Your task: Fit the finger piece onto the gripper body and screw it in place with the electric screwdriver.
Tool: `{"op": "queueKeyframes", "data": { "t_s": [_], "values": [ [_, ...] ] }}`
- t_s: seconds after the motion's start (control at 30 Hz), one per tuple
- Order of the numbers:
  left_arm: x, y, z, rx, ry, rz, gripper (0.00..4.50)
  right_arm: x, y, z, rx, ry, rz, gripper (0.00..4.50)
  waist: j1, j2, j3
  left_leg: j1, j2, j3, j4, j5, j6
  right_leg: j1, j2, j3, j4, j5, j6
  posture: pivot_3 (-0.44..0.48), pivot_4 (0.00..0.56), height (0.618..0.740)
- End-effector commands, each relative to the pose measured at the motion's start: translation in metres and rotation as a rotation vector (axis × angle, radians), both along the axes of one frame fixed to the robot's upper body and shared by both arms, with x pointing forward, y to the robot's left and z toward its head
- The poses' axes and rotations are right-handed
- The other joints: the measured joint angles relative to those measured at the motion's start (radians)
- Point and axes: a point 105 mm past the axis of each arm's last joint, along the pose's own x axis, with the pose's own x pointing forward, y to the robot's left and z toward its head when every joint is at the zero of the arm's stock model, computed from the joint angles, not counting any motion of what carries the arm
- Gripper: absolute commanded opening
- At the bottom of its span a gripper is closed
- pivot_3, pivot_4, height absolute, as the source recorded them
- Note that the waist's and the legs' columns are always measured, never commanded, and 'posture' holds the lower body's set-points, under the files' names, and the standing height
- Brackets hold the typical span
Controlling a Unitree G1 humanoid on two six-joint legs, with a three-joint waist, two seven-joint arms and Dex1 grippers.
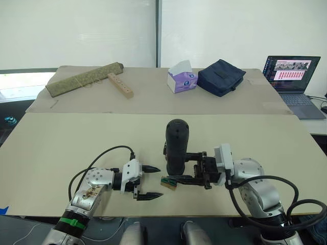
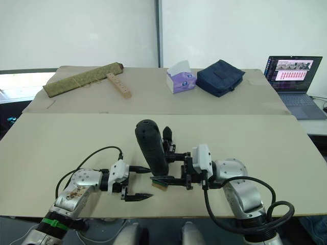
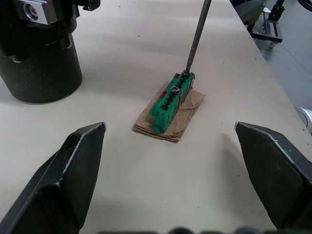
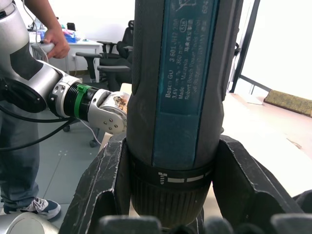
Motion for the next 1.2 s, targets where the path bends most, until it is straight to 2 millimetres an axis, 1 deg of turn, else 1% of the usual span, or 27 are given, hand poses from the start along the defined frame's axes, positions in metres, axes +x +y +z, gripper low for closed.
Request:
{"op": "queueKeyframes", "data": {
  "t_s": [0.03, 0.33, 0.83, 1.2],
  "values": [
    [-0.008, -0.0013, -0.0103, 0.012, 0.047, -0.011, 4.5, -0.0034, -0.0027, 0.0165, 0.039, -0.072, 0.013, 1.93, 0.0, 0.0, 0.0, 0.0, 0.0, 0.0, 0.0, 0.0, 0.0, 0.0, 0.0, 0.0, 0.0, 0.0, 0.0, 0.0, 0.15, 0.74],
    [-0.008, -0.0016, -0.0112, 0.012, 0.05, -0.011, 4.5, -0.0027, -0.0025, 0.0159, 0.037, -0.073, 0.009, 1.93, 0.0, 0.0, 0.0, 0.0, 0.0, 0.0, 0.0, 0.0, 0.0, 0.0, 0.0, 0.0, 0.0, 0.0, 0.0, 0.0, 0.15, 0.74],
    [-0.0083, -0.0017, -0.0114, 0.011, 0.054, -0.014, 4.5, -0.002, 0.0005, 0.0094, 0.032, -0.063, 0.003, 1.93, 0.0, 0.0, 0.0, 0.0, 0.0, 0.0, 0.0, 0.0, 0.0, 0.0, 0.0, 0.0, 0.0, 0.0, 0.0, 0.0, 0.15, 0.74],
    [-0.0078, -0.0013, -0.0116, 0.012, 0.052, -0.013, 4.5, -0.0028, 0.0011, 0.0099, 0.039, -0.05, 0.009, 1.93, 0.0, 0.0, 0.0, 0.0, 0.0, 0.0, 0.0, 0.0, 0.0, 0.0, 0.0, 0.0, 0.0, 0.0, 0.0, 0.0, 0.15, 0.74]
  ]
}}
